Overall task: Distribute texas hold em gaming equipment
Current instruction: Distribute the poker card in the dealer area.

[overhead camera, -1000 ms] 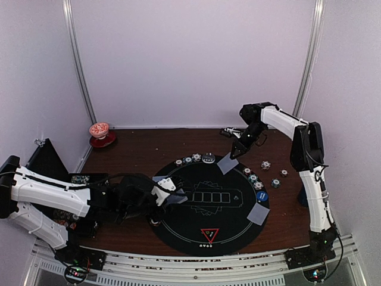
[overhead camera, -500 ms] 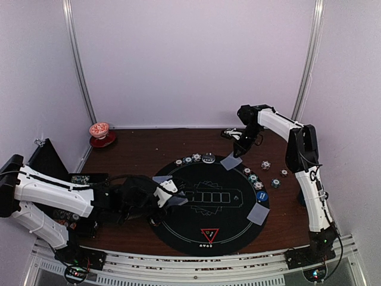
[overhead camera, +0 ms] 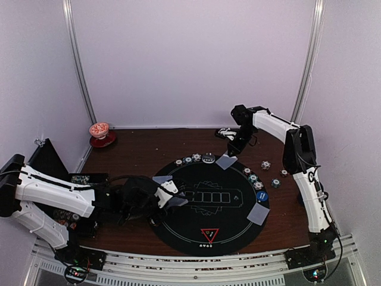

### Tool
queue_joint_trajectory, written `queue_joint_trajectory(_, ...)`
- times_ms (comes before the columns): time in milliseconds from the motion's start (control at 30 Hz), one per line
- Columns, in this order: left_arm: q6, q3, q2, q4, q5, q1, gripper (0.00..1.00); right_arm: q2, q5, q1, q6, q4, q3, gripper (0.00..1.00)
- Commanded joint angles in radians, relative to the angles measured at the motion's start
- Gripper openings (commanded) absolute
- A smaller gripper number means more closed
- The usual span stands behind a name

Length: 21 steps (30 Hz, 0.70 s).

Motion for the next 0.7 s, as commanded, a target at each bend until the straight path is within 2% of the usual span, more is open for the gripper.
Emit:
queue_joint_trajectory(0,0.006,0.024,-0.004,0.055,-0.005,-0.006,0.52,0.019,0.044,0.016,0.006,0.038,-0.022,0.14)
queue_joint_trajectory(500,0.006,0.026,-0.002,0.057,-0.007,-0.005,0.52,-0.045,0.103,0.021,0.028,0.119,-0.064,0.49)
queue_joint_trajectory(667,0.006,0.025,-0.004,0.055,-0.009,-0.005,0.52,-0.116,0.163,0.022,0.058,0.151,-0.076,0.64)
